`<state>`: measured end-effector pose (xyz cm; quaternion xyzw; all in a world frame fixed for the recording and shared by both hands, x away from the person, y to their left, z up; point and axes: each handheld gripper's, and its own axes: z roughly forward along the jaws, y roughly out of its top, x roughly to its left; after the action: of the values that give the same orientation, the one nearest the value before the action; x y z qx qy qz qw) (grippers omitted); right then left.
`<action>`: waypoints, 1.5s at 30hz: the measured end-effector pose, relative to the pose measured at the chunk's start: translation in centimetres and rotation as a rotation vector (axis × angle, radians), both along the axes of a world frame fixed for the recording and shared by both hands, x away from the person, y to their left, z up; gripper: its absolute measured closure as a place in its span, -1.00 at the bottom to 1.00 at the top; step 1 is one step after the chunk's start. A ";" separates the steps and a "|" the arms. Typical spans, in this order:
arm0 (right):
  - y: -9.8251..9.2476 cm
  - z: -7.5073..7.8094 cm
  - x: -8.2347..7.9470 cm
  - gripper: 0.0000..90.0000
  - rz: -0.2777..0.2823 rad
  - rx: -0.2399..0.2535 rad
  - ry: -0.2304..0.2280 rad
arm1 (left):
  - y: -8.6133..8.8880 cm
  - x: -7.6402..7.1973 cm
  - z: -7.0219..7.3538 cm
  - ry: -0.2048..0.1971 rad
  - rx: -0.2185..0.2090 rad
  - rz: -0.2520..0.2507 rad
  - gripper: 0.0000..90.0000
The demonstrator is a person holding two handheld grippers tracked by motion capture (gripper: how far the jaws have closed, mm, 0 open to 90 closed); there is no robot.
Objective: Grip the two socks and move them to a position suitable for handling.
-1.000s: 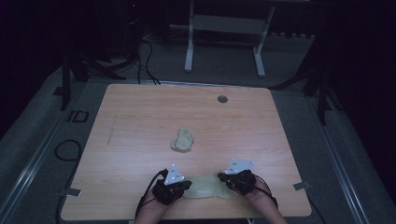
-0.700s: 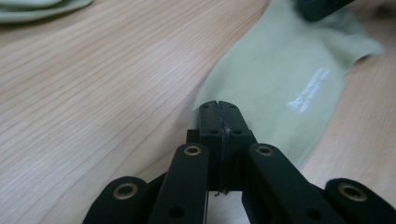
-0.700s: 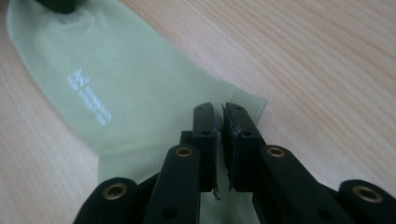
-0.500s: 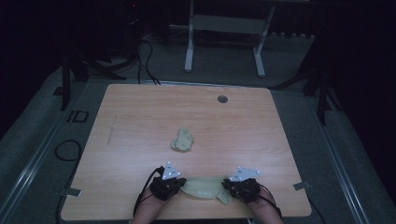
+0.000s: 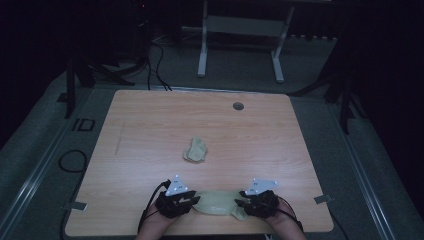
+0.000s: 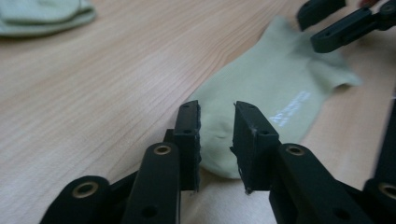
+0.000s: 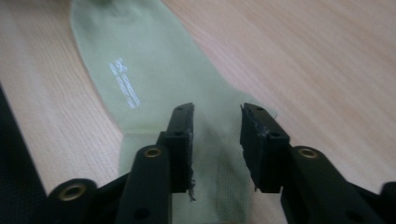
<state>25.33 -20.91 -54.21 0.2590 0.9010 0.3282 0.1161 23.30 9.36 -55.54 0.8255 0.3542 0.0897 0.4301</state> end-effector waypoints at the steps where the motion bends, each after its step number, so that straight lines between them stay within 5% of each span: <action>1: 0.0 0.3 0.0 0.39 0.000 0.005 -0.009 | 0.3 -0.2 0.2 -0.012 -0.002 0.000 0.45; 6: -0.3 2.2 0.8 0.17 -0.002 0.045 -0.040 | 2.4 -1.2 0.6 -0.072 0.010 0.038 0.22; 14: 0.1 4.1 3.0 0.06 -0.027 0.079 -0.074 | 5.3 -2.3 0.3 -0.114 -0.009 0.088 0.04; 17: 1.1 4.7 4.6 0.01 -0.035 0.081 -0.094 | 6.1 -2.5 0.3 -0.129 0.012 0.107 -0.07; 25: 5.0 5.8 8.5 -0.06 -0.053 0.134 -0.108 | 7.9 -2.7 0.0 -0.115 -0.048 0.152 -0.31; 35: 10.3 4.6 12.4 -0.10 -0.078 0.112 -0.084 | 8.0 -2.8 -0.7 -0.105 -0.027 0.145 -0.64; 36: 11.6 4.0 13.5 -0.12 -0.080 0.079 -0.059 | 8.0 -2.8 -0.7 -0.101 -0.024 0.147 -0.73; 38: 12.5 3.4 14.3 -0.16 -0.080 0.092 -0.028 | 7.9 -2.7 -0.9 -0.090 -0.015 0.153 -0.86; 45: 15.5 1.0 16.2 -0.26 -0.106 0.025 -0.023 | 7.7 -2.8 -0.9 -0.099 -0.009 0.158 -0.92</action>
<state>41.54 -5.45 -53.19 0.3042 0.8805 0.3355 0.1403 20.48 17.09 -56.45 0.7877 0.3970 0.1623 0.4422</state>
